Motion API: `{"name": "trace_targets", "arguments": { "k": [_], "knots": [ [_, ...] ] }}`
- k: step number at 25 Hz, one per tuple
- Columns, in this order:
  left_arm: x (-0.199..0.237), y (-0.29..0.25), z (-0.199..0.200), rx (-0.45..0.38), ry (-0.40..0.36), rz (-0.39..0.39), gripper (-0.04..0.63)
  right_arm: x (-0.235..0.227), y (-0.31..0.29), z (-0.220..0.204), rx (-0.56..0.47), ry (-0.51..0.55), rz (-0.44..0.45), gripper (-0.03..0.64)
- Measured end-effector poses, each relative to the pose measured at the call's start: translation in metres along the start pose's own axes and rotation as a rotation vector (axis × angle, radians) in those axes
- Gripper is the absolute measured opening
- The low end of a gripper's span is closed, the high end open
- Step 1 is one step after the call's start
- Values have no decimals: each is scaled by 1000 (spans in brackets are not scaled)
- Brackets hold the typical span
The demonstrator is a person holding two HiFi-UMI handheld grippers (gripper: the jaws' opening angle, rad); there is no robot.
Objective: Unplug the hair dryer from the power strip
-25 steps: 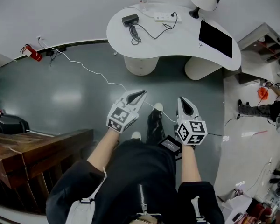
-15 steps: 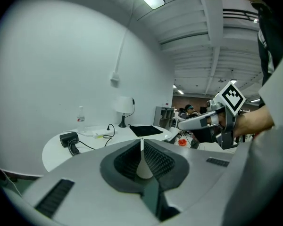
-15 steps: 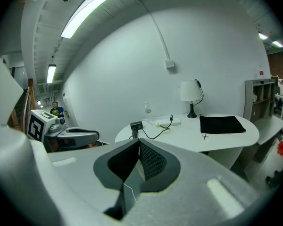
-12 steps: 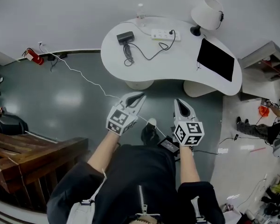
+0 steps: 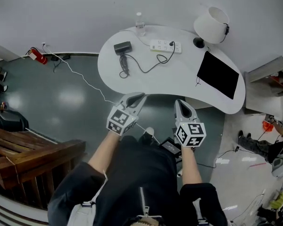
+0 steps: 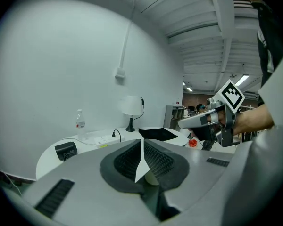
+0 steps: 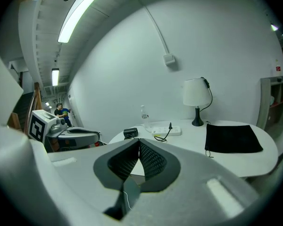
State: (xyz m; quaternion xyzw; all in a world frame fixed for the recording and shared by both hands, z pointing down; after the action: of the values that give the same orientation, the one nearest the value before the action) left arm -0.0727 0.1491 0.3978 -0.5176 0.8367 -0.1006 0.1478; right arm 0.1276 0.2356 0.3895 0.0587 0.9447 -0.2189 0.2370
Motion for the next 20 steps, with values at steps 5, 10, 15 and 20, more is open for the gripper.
{"name": "trace_targets", "arguments": {
  "k": [5, 10, 15, 20],
  "knots": [
    [16, -12, 0, 27, -18, 22, 28, -14, -16, 12, 5, -17, 22, 5],
    [32, -30, -2, 40, -38, 30, 28, -24, -32, 20, 13, -21, 29, 5],
    [56, -61, -1, 31, -54, 10, 28, -32, -56, 35, 17, -5, 26, 5],
    [88, -111, 6, 32, -96, -33, 28, -47, -91, 65, 21, 19, 11, 5]
  ]
}}
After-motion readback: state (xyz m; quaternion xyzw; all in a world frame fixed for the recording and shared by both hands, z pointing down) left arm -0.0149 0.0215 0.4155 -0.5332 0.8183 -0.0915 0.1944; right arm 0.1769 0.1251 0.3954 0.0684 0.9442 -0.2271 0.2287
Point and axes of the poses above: the fingertips, and each gripper's own axes: y backward along the fingers, x to its left, z out of its top, the point moved 7 cm from there along y, backward along the fingers, and after that the axes turned 15 degrees about -y, right-handed, at the moved point
